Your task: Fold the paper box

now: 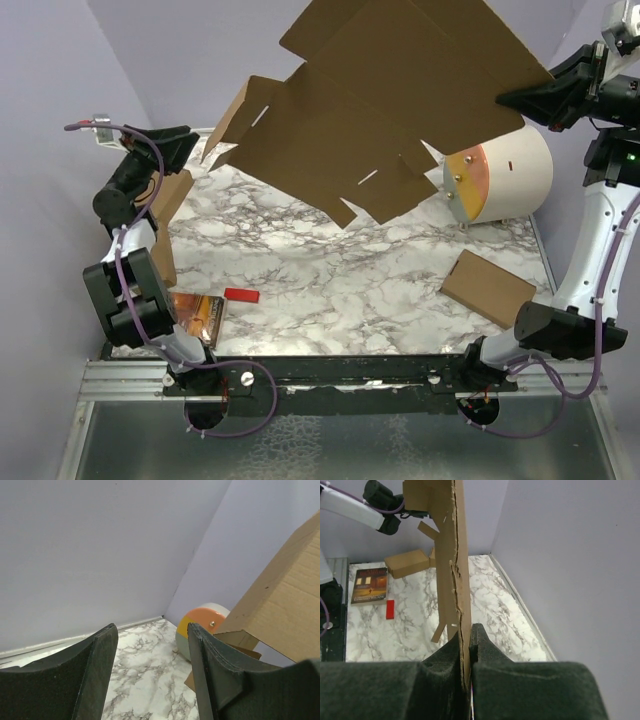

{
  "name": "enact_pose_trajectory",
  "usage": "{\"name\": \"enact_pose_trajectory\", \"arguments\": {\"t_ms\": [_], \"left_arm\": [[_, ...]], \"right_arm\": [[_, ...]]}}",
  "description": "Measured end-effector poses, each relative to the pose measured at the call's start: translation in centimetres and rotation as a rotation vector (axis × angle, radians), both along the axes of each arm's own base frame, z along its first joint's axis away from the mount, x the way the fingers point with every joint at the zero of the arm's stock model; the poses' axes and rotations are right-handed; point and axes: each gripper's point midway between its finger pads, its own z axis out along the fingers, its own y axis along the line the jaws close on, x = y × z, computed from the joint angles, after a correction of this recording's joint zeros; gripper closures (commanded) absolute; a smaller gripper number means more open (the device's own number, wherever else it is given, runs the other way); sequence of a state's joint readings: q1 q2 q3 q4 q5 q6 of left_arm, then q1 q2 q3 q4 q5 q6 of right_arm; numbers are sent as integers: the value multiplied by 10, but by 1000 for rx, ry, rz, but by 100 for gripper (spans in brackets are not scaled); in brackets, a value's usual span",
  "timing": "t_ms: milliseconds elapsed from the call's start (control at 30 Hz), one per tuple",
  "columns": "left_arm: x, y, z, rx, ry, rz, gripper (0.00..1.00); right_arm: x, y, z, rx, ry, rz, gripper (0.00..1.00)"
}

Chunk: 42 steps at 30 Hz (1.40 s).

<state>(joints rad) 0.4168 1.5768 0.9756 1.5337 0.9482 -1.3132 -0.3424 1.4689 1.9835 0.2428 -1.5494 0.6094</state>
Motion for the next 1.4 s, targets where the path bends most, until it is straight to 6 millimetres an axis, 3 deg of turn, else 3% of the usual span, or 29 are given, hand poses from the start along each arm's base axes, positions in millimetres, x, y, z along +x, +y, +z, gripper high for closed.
{"name": "enact_pose_trajectory", "arguments": {"t_ms": [200,500,833,1400], "left_arm": [[11,1,-5,-11,10,-3,39],[9,-14,-6,10,11,-47,39],[-16,-60,-13,94,9,-185,38],[-39,-82,-29,140,40,-263,39]], "right_arm": [[-6,2,5,7,35,8,99],[-10,3,8,21,78,12,99],[-12,4,7,20,90,14,99],[-15,5,12,11,65,14,99]]}}
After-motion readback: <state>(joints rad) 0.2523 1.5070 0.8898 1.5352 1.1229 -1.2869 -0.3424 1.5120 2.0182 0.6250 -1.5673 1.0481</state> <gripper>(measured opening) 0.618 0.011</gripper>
